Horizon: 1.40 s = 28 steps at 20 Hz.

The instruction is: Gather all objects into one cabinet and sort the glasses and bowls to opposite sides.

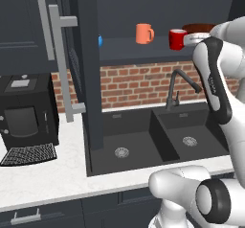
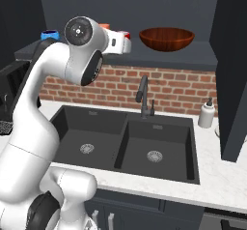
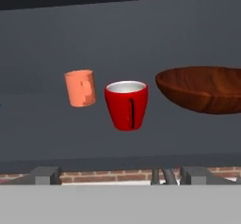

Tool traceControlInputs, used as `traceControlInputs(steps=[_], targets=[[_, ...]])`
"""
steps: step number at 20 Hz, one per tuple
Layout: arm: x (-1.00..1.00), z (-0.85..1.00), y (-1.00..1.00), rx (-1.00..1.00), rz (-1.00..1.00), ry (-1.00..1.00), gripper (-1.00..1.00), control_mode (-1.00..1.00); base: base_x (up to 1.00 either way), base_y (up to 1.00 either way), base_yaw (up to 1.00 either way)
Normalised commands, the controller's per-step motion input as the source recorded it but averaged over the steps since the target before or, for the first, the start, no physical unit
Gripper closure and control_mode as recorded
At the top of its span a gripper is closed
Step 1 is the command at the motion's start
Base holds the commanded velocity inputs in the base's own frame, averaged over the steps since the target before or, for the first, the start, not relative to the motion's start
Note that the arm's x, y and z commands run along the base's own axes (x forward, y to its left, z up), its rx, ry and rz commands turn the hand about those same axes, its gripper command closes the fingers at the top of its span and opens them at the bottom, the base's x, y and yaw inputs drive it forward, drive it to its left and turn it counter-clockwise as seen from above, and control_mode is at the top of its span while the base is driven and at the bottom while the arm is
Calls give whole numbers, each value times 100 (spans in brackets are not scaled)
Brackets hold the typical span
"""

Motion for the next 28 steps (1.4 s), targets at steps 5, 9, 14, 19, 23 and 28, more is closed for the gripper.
traceControlInputs(steps=[5,9,14,19,23,28], targets=[[31,0,0,-2,1,0,-100,-100,0,0,0],[46,0,-1,0,2,0,-100,-100,0,0,0],[38,0,-11,0,6,0,-100,-100,0,0,0],[14,-11,-11,0,1,0,-100,-100,0,0,0],[11,-17,-6,-5,0,0,-100,-100,0,0,0],[9,-11,0,-4,0,0,-100,-100,0,0,0]])
